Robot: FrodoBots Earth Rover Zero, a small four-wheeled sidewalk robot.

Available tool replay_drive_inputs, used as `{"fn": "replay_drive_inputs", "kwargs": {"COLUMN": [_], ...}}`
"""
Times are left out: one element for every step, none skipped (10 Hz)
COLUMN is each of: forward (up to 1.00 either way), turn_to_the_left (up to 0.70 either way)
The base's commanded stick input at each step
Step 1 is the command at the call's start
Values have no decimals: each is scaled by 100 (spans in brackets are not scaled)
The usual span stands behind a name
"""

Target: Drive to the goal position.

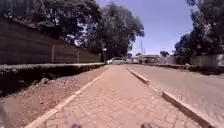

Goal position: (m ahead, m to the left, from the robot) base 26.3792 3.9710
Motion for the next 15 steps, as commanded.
{"fn": "replay_drive_inputs", "kwargs": {"forward": [70,70,70,70,70,70,70,70,70,70,70,70,70,70,70], "turn_to_the_left": [-12,-17,-23,0,0,0,0,0,0,0,0,-12,-29,-24,-7]}}
